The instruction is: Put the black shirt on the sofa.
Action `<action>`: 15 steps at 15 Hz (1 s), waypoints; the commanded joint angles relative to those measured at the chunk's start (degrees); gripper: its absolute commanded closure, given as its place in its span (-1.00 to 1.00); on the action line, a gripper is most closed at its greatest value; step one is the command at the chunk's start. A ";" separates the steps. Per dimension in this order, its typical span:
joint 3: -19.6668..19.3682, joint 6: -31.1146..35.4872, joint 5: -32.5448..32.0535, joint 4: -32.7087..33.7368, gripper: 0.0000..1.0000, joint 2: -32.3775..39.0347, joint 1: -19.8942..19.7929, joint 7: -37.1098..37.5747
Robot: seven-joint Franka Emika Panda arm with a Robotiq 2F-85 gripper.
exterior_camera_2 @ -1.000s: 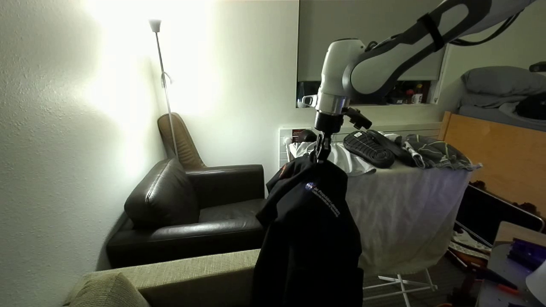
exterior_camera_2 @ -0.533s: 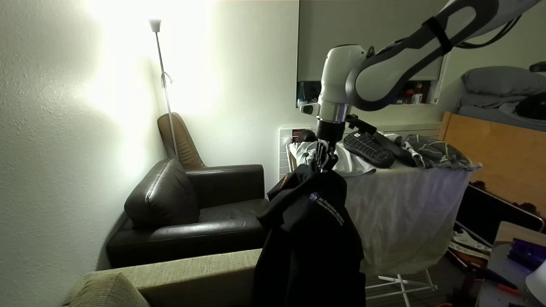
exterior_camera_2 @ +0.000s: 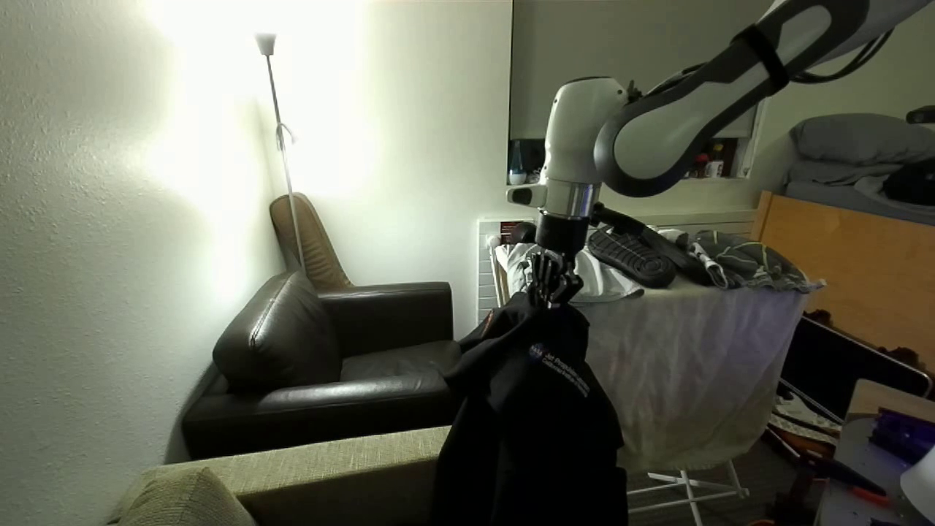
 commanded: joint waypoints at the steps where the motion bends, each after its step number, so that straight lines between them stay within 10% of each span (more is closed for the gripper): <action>1: 1.75 -0.40 2.35 -1.37 0.96 -1.92 1.31 -3.87; 15: 5.60 1.48 3.90 2.23 0.96 -1.02 5.38 -3.17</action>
